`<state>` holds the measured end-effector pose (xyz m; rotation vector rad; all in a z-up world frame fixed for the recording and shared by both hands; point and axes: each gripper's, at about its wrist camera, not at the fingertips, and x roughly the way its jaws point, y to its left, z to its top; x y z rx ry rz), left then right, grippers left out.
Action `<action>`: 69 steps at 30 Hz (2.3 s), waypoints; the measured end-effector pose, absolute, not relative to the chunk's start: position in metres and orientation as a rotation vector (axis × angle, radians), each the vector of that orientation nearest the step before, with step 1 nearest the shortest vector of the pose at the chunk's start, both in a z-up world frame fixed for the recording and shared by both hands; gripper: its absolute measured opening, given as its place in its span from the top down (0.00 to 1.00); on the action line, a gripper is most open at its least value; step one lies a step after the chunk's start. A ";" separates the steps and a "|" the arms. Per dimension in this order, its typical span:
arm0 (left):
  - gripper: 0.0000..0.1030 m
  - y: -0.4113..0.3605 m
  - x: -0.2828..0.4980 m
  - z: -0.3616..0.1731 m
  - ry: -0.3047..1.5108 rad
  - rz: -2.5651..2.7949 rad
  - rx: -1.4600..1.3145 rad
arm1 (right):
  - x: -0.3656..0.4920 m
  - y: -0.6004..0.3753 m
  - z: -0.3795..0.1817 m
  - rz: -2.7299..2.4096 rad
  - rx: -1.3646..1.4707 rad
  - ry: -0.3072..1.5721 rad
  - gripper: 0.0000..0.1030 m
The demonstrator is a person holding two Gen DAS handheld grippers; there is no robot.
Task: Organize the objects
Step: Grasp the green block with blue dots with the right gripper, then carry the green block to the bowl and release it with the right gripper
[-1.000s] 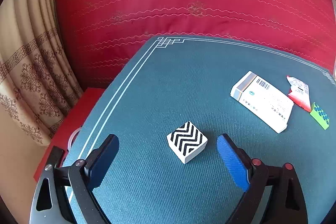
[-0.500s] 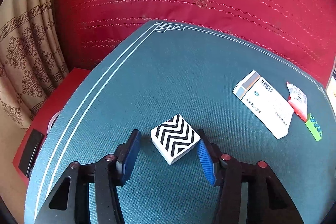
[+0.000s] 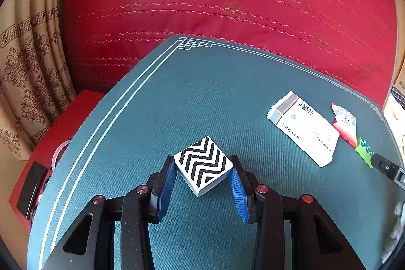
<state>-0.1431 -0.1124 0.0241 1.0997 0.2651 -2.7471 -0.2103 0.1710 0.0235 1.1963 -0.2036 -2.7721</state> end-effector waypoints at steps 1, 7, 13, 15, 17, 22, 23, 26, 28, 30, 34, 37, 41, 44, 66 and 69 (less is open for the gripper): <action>0.57 -0.112 -0.143 0.024 0.261 -2.747 1.098 | -0.216 0.170 0.023 -2.783 1.202 -0.188 0.24; 0.57 -0.114 -0.143 0.024 0.273 -2.744 1.094 | -0.236 0.166 0.018 -2.812 1.231 -0.183 0.24; 0.57 -0.114 -0.141 0.024 0.274 -2.748 1.092 | -0.244 0.158 0.013 -2.860 1.240 -0.105 0.24; 0.57 -0.113 -0.142 0.024 0.269 -2.749 1.091 | -0.245 0.154 0.012 -2.874 1.252 -0.068 0.24; 0.57 -0.112 -0.142 0.024 0.266 -2.750 1.091 | -0.246 0.151 0.012 -2.888 1.262 -0.029 0.26; 0.57 -0.112 -0.141 0.024 0.273 -2.750 1.091 | -0.243 0.156 0.013 -2.911 1.257 -0.018 0.40; 0.57 -0.113 -0.142 0.024 0.276 -2.751 1.092 | -0.241 0.158 0.013 -2.907 1.253 -0.019 0.40; 0.57 -0.114 -0.143 0.024 0.284 -2.750 1.094 | -0.233 0.162 0.013 -2.901 1.250 -0.023 0.40; 0.57 -0.115 -0.142 0.024 0.292 -2.751 1.094 | -0.225 0.165 0.013 -2.897 1.248 -0.041 0.40; 0.57 -0.116 -0.142 0.024 0.297 -2.752 1.094 | -0.214 0.168 0.013 -2.895 1.242 -0.056 0.40; 0.57 -0.116 -0.142 0.024 0.302 -2.753 1.091 | -0.188 0.172 0.012 -2.885 1.232 -0.064 0.40; 0.57 -0.116 -0.142 0.025 0.303 -2.755 1.087 | -0.167 0.176 0.012 -2.866 1.227 -0.087 0.40; 0.57 -0.114 -0.141 0.025 0.300 -2.759 1.086 | -0.138 0.185 0.020 -2.861 1.192 -0.149 0.40; 0.57 -0.112 -0.138 0.026 0.310 -2.768 1.095 | -0.118 0.190 0.026 -2.867 1.168 -0.166 0.40; 0.57 -0.060 -0.126 0.029 0.236 -2.902 1.163 | -0.020 0.325 0.071 -3.202 1.083 -0.373 0.40; 0.57 -0.053 -0.125 0.029 0.217 -2.915 1.170 | -0.014 0.349 0.072 -3.252 1.088 -0.434 0.40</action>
